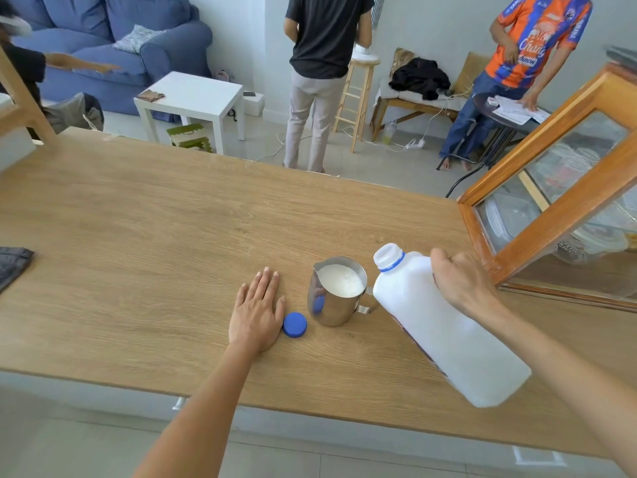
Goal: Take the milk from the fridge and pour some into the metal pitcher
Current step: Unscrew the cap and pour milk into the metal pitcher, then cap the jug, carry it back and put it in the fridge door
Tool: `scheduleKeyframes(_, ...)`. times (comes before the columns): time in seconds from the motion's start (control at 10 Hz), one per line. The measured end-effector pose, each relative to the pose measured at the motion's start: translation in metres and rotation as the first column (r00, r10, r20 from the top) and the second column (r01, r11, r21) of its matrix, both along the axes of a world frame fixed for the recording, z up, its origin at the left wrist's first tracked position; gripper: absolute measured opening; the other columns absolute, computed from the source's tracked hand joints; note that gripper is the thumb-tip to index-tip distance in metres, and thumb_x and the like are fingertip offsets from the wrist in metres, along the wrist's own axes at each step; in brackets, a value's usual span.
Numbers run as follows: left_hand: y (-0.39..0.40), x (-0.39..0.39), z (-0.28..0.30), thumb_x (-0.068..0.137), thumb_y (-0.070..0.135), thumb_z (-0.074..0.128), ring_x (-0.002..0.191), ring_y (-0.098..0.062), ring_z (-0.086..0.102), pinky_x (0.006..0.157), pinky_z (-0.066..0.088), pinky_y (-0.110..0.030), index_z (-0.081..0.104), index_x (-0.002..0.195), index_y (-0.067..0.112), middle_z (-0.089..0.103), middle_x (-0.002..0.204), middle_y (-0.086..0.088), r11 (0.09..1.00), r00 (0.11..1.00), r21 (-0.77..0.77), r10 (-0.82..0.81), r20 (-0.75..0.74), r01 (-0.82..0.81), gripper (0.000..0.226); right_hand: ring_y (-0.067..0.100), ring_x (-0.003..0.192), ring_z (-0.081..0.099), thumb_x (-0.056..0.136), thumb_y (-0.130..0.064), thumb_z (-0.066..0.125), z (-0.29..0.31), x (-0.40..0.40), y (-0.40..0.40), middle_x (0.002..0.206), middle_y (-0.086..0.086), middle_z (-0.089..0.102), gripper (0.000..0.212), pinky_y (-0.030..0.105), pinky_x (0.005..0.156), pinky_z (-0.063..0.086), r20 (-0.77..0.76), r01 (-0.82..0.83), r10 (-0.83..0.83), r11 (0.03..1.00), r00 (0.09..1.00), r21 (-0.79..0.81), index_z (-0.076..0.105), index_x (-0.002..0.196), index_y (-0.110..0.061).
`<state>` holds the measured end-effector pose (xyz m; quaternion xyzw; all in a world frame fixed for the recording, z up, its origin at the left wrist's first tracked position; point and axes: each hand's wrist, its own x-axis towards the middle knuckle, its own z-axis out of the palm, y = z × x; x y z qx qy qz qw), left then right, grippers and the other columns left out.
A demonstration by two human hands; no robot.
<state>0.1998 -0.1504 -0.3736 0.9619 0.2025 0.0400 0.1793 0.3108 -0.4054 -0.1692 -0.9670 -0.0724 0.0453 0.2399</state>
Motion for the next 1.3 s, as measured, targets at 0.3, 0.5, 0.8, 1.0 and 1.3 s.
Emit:
scheduleKeyframes(0.3, 0.0, 0.0, 0.0, 0.101, 0.042, 0.019, 0.149, -0.01, -0.003, 0.123, 0.001, -0.034, 0.005, 0.154, 0.021, 0.0, 0.162, 0.004, 1.0, 1.0, 0.011, -0.003, -0.013, 0.003, 0.058, 0.021, 0.053, 0.032, 0.083, -0.021, 0.034, -0.008, -0.006, -0.013, 0.044, -0.004, 0.033, 0.039, 0.034, 0.054, 0.028, -0.071, 0.245, -0.24, 0.85, 0.968, 0.466, 0.027, 0.044, -0.02)
scheduleKeyframes(0.5, 0.0, 0.0, 0.001, 0.101, 0.041, 0.018, 0.149, -0.01, -0.003, 0.123, 0.001, -0.035, 0.004, 0.154, 0.021, 0.0, 0.162, 0.004, 1.0, 1.0, 0.018, -0.007, -0.017, 0.007, 0.058, 0.017, 0.05, 0.029, 0.084, -0.02, 0.032, -0.019, -0.012, -0.018, 0.046, -0.005, 0.035, 0.029, 0.03, 0.05, 0.023, -0.103, 0.32, -0.347, 0.656, 0.932, 0.684, 0.028, 0.054, -0.021)
scheduleKeyframes(0.8, 0.0, 0.0, 0.0, 0.101, 0.041, 0.019, 0.15, -0.01, -0.002, 0.123, 0.001, -0.034, 0.005, 0.154, 0.021, 0.0, 0.162, 0.004, 1.0, 1.0, 0.011, -0.003, -0.019, 0.004, 0.058, 0.008, 0.038, 0.027, 0.083, -0.016, 0.031, -0.054, -0.024, -0.031, 0.039, -0.013, 0.032, 0.028, 0.021, 0.042, 0.018, -0.187, 0.364, -0.444, 0.354, 0.876, 0.862, 0.03, 0.055, -0.023)
scheduleKeyframes(1.0, 0.001, 0.001, -0.001, 0.101, 0.041, 0.017, 0.15, -0.011, -0.002, 0.122, 0.001, -0.035, 0.004, 0.154, 0.021, -0.001, 0.162, 0.004, 1.0, 0.999, 0.028, -0.007, -0.042, 0.008, 0.058, 0.013, 0.051, 0.031, 0.074, -0.019, 0.031, -0.07, -0.04, -0.032, 0.06, 0.001, 0.033, 0.015, 0.025, 0.049, 0.024, -0.201, 0.361, -0.486, 0.262, 0.85, 0.895, 0.032, 0.059, -0.02)
scheduleKeyframes(1.3, 0.002, 0.004, 0.004, 0.103, 0.038, 0.021, 0.15, -0.013, -0.001, 0.122, 0.0, -0.037, 0.009, 0.154, 0.015, 0.001, 0.162, 0.0, 0.995, 0.996, -0.099, -0.034, -0.087, 0.026, 0.057, 0.013, 0.054, 0.029, 0.073, -0.025, 0.03, -0.067, -0.044, -0.032, 0.06, 0.0, 0.031, 0.011, 0.027, 0.052, 0.021, -0.166, 0.307, -0.413, 0.303, 0.895, 0.902, 0.029, 0.062, -0.022)
